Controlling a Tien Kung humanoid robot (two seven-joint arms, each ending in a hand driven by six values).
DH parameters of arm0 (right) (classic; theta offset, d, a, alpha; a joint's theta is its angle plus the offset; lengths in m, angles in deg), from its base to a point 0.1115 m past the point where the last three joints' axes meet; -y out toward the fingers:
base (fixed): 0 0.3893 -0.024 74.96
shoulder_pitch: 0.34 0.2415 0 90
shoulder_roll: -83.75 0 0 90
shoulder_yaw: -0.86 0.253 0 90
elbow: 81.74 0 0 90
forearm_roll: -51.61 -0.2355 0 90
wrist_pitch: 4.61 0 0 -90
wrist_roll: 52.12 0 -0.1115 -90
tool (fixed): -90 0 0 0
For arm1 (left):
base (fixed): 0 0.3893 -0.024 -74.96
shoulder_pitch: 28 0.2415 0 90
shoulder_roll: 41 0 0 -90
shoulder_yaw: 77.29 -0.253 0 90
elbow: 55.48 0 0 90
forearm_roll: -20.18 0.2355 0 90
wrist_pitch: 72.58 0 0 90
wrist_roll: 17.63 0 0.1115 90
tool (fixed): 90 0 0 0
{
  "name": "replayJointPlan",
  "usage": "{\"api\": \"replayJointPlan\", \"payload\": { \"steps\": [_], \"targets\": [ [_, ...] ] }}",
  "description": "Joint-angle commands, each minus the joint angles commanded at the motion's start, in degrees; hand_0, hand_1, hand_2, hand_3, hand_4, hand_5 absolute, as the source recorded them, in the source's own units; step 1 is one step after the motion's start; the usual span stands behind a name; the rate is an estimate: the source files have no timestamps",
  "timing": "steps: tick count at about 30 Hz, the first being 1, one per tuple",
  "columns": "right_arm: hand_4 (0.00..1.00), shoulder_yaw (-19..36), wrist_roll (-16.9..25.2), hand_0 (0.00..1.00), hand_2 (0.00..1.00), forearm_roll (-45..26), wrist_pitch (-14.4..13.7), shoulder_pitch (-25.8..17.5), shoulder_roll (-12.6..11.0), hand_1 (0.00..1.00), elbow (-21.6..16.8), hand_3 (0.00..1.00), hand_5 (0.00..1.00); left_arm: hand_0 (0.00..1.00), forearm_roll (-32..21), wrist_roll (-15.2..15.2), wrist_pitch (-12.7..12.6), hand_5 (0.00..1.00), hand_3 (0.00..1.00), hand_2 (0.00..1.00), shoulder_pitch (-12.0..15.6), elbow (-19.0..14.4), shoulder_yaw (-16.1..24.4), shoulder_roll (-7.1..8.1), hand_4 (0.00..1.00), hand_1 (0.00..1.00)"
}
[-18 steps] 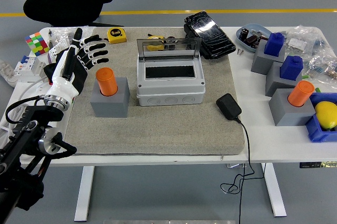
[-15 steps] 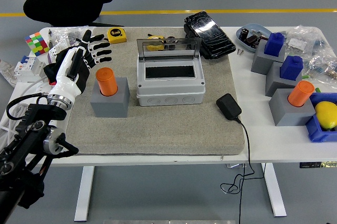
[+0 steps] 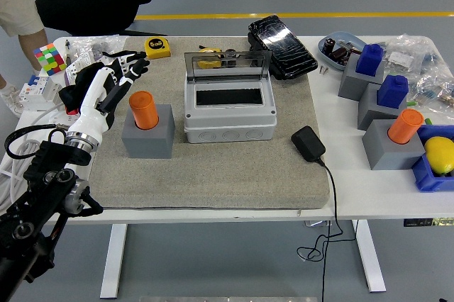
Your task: Fetch the battery,place it into the box,close the lid of the box
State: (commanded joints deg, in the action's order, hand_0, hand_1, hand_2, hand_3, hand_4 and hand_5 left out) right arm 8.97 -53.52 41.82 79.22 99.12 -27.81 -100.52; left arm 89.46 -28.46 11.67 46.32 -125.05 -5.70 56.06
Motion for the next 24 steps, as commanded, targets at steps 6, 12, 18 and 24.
{"api": "replayJointPlan", "payload": {
  "steps": [6,12,18,24],
  "targets": [
    [0.925,0.22,0.03,0.554,0.592,0.14,0.10,0.07,-0.11,0.592,-0.06,0.550,0.490,0.843,2.79,-1.16,0.77,0.651,0.745,0.767,0.51,1.44,-0.92,-0.25,0.998,0.831],
    [0.924,-0.29,0.03,0.555,0.592,0.10,0.16,0.35,-0.30,0.591,-0.12,0.550,0.490,0.843,5.57,-2.23,0.47,0.587,0.723,0.763,-0.25,3.22,-3.07,-0.12,0.998,0.822],
    [0.925,-0.61,0.08,0.555,0.592,0.26,0.18,0.65,-0.36,0.592,-0.24,0.550,0.491,0.818,7.37,-4.14,-1.71,0.372,0.700,0.749,-0.91,5.33,-4.95,-0.37,0.998,0.801],
    [0.925,-0.91,0.07,0.555,0.592,0.12,0.19,0.81,-0.46,0.592,-0.25,0.550,0.493,0.792,7.03,-6.56,-3.86,0.324,0.699,0.738,-1.70,7.09,-5.58,-0.63,0.998,0.793]
  ]
}}
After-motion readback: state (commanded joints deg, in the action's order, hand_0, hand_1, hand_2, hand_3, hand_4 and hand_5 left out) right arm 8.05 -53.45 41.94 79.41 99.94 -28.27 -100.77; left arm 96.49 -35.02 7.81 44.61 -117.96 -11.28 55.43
